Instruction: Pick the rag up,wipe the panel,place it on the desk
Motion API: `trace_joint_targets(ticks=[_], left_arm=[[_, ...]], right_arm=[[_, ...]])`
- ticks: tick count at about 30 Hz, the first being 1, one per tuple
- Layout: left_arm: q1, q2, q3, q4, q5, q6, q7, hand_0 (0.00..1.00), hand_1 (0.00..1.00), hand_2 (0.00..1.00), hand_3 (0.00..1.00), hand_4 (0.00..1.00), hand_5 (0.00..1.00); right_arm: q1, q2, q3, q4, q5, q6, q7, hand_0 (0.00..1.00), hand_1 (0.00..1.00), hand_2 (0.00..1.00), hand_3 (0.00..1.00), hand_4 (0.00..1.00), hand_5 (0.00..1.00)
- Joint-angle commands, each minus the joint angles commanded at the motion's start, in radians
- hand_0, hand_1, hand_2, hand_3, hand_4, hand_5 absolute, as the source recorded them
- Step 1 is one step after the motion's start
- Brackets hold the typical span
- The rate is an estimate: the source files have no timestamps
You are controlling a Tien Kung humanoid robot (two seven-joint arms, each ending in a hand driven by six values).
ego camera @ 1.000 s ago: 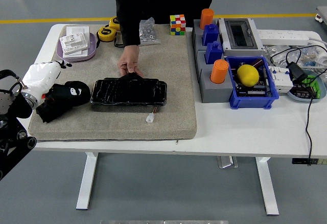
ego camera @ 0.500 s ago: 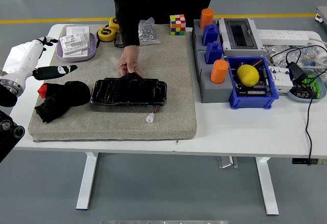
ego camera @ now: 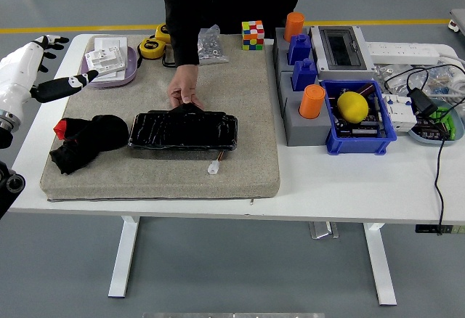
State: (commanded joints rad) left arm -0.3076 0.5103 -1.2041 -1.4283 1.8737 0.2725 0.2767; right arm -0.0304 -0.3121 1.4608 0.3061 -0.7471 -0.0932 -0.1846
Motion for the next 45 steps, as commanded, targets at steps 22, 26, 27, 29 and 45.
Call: trace_joint_targets(ticks=[22,26,27,29,45], left_arm=[[0.029,0.026,-0.005,-0.037,-0.045,0.066,-0.028,0.456,0.664,0.733,0.769,0.923,0.591],[0.037,0.035,-0.011,-0.047,-0.045,0.069,-0.029,0.456,0.663,0.733,0.769,0.923,0.587],[0.039,0.038,-0.011,-0.049,-0.044,0.068,-0.029,0.456,0.663,0.733,0.769,0.923,0.587],[0.042,0.043,-0.010,-0.052,-0.042,0.067,-0.028,0.456,0.663,0.733,0.769,0.923,0.587],[0.037,0.074,0.022,-0.066,-0.043,0.054,-0.016,0.453,0.658,0.727,0.763,0.901,0.553]], right_arm=[[-0.010,-0.010,-0.058,-0.016,0.019,0.009,-0.004,0.689,0.464,0.645,0.619,0.998,0.686],[-0.013,-0.012,-0.065,-0.015,0.017,0.011,-0.007,0.689,0.464,0.644,0.619,0.998,0.685],[-0.013,-0.012,-0.066,-0.015,0.015,0.012,-0.008,0.689,0.464,0.644,0.619,0.998,0.685],[-0.012,-0.011,-0.069,-0.015,0.014,0.012,-0.010,0.689,0.464,0.644,0.619,0.998,0.685],[-0.003,0.001,-0.094,-0.011,0.026,0.009,-0.012,0.690,0.465,0.645,0.620,0.998,0.684]])
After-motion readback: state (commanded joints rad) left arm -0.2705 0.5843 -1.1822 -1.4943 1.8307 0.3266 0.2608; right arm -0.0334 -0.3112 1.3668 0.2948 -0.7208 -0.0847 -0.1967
